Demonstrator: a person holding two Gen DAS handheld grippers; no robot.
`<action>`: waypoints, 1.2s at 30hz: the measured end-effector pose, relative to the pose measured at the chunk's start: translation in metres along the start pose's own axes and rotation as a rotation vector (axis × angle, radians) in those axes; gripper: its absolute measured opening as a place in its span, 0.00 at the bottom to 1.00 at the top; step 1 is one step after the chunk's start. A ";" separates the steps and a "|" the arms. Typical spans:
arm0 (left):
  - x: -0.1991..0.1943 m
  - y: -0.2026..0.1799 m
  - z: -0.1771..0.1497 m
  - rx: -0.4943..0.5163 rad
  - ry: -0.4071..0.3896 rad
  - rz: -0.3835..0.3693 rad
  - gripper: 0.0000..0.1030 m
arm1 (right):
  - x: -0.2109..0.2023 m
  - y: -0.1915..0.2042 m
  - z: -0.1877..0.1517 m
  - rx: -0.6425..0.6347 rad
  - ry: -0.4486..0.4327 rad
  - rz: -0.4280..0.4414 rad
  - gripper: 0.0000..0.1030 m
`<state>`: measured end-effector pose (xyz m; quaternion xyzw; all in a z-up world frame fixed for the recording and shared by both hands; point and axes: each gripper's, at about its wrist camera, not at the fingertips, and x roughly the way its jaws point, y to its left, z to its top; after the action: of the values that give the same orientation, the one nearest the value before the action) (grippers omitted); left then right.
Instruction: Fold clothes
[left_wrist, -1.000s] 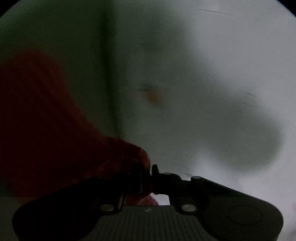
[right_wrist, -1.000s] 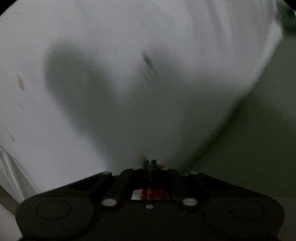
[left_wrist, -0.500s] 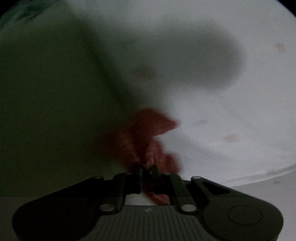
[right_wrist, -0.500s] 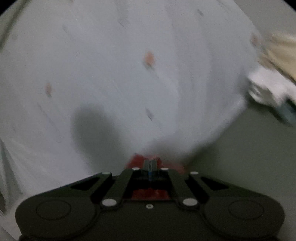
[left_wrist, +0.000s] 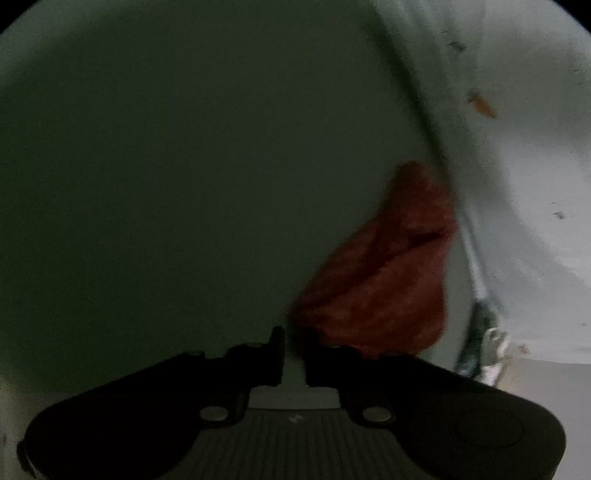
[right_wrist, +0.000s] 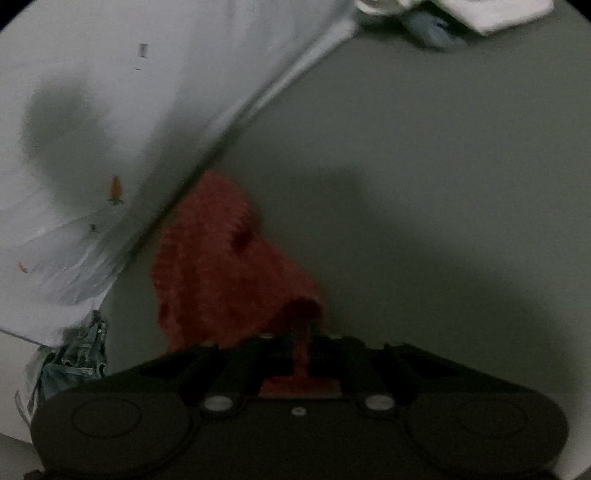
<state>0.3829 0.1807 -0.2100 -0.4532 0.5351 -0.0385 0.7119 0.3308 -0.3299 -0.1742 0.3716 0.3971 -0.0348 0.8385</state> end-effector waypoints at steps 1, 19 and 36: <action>-0.002 0.000 -0.002 0.003 -0.001 -0.018 0.17 | 0.001 0.004 0.001 -0.010 0.002 0.006 0.12; 0.022 -0.026 0.019 0.071 0.112 0.024 0.23 | 0.066 0.018 -0.022 0.195 0.222 0.202 0.26; 0.016 -0.057 -0.023 0.039 0.018 -0.016 0.29 | -0.026 -0.039 0.035 0.267 -0.158 0.266 0.02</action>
<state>0.3957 0.1247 -0.1835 -0.4429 0.5371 -0.0588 0.7155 0.3216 -0.3864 -0.1653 0.5245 0.2692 -0.0050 0.8077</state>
